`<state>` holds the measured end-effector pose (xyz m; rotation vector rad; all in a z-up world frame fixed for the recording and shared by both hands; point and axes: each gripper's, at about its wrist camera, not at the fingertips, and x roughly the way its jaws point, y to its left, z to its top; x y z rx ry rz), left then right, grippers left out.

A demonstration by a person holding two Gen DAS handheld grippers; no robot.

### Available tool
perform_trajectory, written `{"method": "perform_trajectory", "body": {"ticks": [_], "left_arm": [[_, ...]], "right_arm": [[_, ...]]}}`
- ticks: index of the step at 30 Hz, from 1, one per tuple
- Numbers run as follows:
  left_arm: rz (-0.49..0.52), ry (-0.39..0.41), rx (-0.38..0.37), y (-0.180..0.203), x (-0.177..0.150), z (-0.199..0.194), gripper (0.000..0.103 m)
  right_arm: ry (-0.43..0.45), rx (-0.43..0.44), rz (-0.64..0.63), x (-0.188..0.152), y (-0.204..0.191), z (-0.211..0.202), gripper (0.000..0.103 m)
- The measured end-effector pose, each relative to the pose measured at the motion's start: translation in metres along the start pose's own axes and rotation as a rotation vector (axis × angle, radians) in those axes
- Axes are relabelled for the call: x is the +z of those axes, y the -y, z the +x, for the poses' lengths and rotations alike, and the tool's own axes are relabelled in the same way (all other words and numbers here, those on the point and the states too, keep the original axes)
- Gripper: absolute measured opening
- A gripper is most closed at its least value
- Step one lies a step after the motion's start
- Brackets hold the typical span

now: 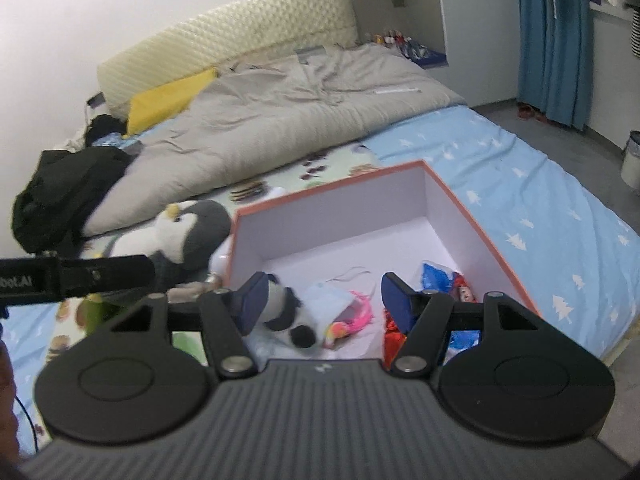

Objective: Organize soft objects
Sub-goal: 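Open both grippers to drop the panda and wrapper into the pink box, then withdraw both grippers from the pink box back toward the pile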

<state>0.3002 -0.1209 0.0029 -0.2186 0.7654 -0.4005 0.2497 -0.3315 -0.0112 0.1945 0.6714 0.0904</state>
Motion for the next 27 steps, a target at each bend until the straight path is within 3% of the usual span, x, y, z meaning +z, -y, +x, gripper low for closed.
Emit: {"method": "perform_trajectory", "body": {"ticks": [13,27], "left_arm": [[-0.049,0.108,0.036,-0.03,-0.054,-0.114,0.061],[-0.162,0.147,0.121,-0.08,-0.128,-0.167,0.061]], "right_arm": [[0.054,0.075,-0.051,-0.036,-0.049,-0.052,0.065],[0.031,0.175,-0.124,-0.097,-0.104,-0.067,0.065]]}}
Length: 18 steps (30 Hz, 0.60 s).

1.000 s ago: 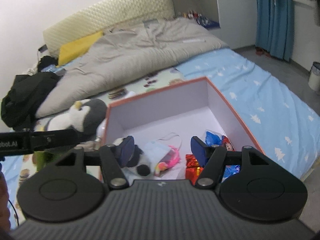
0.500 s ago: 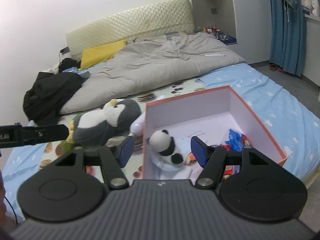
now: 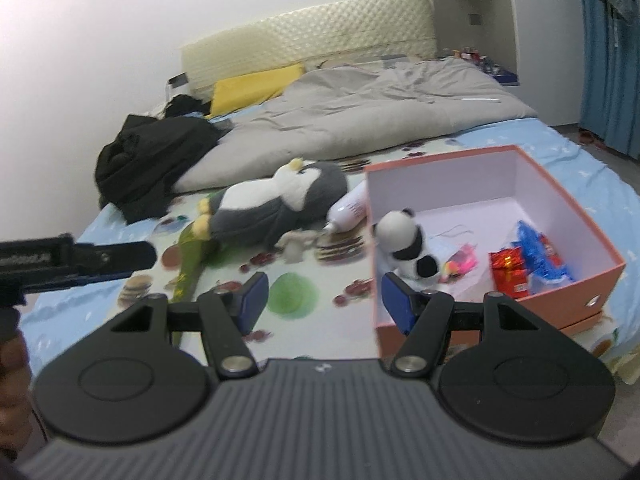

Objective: Organize soft objects
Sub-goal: 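Withdraw both grippers from the pink box back toward the pile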

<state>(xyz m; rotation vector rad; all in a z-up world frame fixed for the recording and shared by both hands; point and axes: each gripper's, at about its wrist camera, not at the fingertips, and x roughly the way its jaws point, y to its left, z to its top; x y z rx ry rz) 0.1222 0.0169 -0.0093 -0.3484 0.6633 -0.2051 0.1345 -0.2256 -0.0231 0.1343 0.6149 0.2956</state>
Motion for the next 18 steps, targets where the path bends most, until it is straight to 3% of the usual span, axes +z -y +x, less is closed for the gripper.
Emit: {"method": "perform_trajectory", "body": {"ticks": [10,18], "left_arm": [[-0.044,0.019,0.043,-0.038,-0.037,-0.001,0.061],[-0.098,-0.005,0.046,-0.069,-0.049,0.034,0.06]], "right_arm": [[-0.029,0.079,-0.041,-0.047,-0.03,0.012,0.065],[-0.083,0.105,-0.059,-0.067,-0.04,0.039,0.065]]}}
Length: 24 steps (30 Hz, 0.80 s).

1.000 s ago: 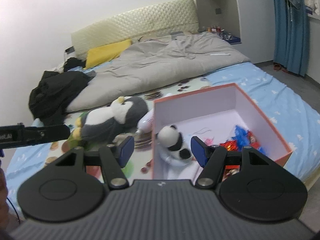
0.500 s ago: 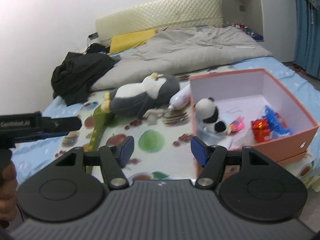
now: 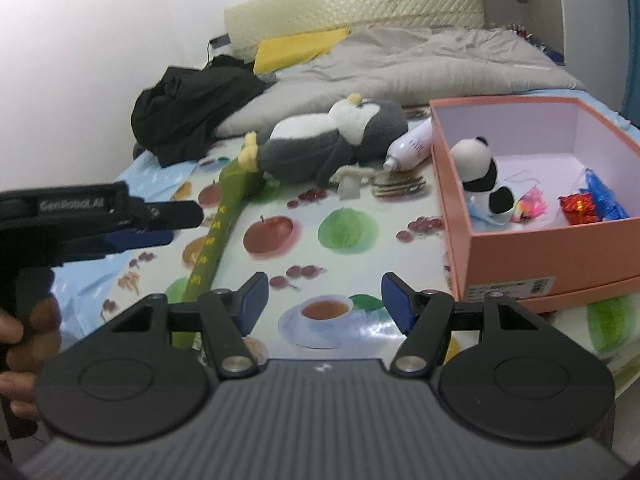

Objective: Organize soft objects
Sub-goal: 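Withdraw both grippers from the pink box back toward the pile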

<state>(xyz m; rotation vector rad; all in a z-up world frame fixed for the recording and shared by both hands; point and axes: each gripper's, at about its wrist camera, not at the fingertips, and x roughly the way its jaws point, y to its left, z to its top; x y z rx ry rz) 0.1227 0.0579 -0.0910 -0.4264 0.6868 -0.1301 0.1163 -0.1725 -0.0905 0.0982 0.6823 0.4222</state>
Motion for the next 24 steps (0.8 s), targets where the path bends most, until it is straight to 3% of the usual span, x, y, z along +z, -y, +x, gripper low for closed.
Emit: {"method": "perform_trajectory", "body": {"ticks": [12,16,24], "left_arm": [[-0.05,-0.028,-0.029,-0.043,0.039,0.118,0.059],[-0.063,-0.04,-0.036,-0.056,0.051,0.16,0.049],[-0.104,-0.056,-0.059,-0.092,0.073,0.234,0.043]], "right_arm": [[-0.042,-0.01,-0.037,0.023,0.006,0.105,0.065],[-0.047,-0.004,-0.047,0.036,0.01,0.146,0.064],[-0.074,-0.005,-0.064,0.051,0.021,0.222,0.064]]}}
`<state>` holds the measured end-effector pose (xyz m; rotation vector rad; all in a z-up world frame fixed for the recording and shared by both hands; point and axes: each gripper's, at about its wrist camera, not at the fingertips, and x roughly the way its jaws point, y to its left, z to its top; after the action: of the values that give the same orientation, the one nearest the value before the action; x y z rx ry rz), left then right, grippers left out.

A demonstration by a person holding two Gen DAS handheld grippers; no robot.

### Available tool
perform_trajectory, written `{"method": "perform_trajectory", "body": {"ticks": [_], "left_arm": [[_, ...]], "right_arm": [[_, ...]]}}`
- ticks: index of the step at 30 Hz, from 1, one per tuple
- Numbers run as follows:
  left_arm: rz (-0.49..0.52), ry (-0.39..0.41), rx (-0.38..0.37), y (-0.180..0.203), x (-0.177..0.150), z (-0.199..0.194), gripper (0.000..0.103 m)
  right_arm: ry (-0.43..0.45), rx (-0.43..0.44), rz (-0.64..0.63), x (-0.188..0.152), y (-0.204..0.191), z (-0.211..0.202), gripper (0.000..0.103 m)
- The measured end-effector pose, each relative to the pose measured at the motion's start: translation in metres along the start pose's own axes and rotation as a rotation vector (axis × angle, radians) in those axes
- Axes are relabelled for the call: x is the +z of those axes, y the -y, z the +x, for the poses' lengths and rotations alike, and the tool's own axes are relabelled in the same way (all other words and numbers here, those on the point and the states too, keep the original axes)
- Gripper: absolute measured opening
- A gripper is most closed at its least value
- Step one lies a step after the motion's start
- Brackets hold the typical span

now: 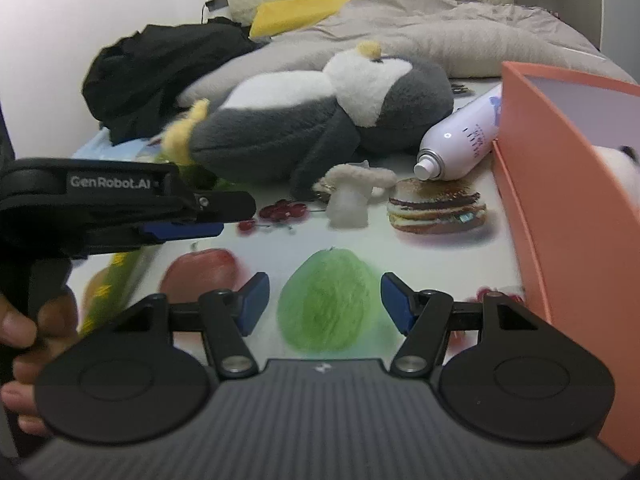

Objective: Organize soft objects
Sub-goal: 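Withdraw both grippers from the pink box back toward the pile, then grasp the clear plastic piece with the right gripper while the left reaches the white rope ring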

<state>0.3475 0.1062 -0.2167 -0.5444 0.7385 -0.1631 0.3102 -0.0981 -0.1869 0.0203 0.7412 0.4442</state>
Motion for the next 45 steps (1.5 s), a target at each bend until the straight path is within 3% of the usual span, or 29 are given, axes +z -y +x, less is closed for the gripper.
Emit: {"method": "perform_trajectory", "body": {"ticks": [9,15,18,19,23,32,45], "left_arm": [[-0.045,-0.03,-0.037,-0.018,0.016,0.05,0.043],[-0.066,-0.045,-0.074,-0.027,0.016,0.071,0.044],[-0.103,-0.038,-0.101,-0.033,0.016,0.077,0.044],[-0.116,-0.037,-0.109,-0.034,0.017,0.078,0.044],[-0.138,-0.028,-0.136,-0.035,0.016,0.078,0.044],[-0.276,-0.035,-0.253,-0.035,0.003,0.087,0.045],[-0.396,-0.045,-0.275,-0.034,-0.019,0.074,0.045]], "right_arm": [[0.01,-0.025,-0.025,0.022,0.006,0.062,0.061],[0.018,-0.02,-0.053,0.028,0.009,0.082,0.058],[0.027,-0.014,-0.06,0.031,0.009,0.087,0.044],[0.029,-0.02,-0.065,0.031,0.009,0.087,0.036],[0.032,-0.029,-0.057,0.033,0.012,0.084,0.031],[0.013,-0.024,-0.003,0.025,0.019,0.062,0.028],[-0.025,-0.007,0.02,0.006,0.016,0.027,0.026]]}}
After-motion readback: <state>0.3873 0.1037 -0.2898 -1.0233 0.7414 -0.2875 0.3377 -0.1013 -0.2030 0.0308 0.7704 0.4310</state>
